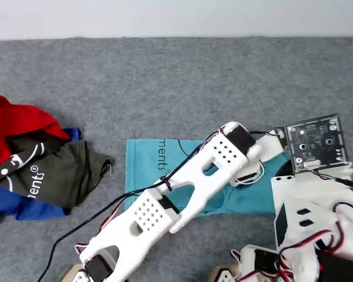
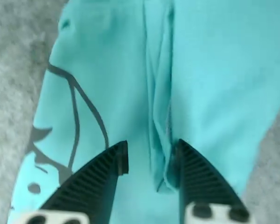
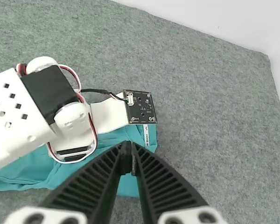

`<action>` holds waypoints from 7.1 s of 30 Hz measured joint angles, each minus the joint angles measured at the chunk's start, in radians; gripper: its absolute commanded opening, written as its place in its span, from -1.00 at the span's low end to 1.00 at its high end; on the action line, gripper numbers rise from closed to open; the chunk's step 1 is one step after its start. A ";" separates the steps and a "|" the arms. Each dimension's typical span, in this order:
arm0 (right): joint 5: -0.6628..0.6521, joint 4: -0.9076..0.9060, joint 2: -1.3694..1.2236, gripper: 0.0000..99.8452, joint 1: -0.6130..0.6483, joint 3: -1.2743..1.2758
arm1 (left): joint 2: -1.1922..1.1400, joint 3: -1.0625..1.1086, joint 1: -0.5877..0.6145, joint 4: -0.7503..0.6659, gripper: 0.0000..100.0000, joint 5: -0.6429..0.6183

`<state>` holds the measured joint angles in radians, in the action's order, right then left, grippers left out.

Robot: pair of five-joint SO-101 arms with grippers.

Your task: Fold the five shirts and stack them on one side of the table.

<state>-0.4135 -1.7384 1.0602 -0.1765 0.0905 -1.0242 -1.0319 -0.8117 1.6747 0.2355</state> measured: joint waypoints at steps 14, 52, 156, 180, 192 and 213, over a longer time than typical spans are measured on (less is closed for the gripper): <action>0.000 -0.012 0.000 -0.98 0.000 0.000 | 0.207 0.000 0.017 0.052 -0.70 0.003; 0.000 -0.014 0.002 -0.98 0.000 0.026 | 0.399 0.350 0.193 0.052 -0.70 -0.167; 0.201 0.077 0.752 -0.98 -0.327 0.865 | 0.657 1.359 0.671 -0.377 -0.97 -0.546; 0.201 0.077 0.752 -0.98 -0.327 0.865 | 0.902 1.372 0.852 -0.285 -0.97 -0.367; 0.201 0.077 0.752 -0.98 -0.327 0.865 | 1.030 1.122 0.701 -0.023 -0.97 -0.391; 0.201 0.077 0.752 -0.98 -0.327 0.865 | 1.039 1.025 0.115 -0.081 -0.97 -0.611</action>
<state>-0.2125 -1.6617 1.8121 -0.5033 0.9559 0.0146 -0.0069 -0.6966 1.5934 -0.3751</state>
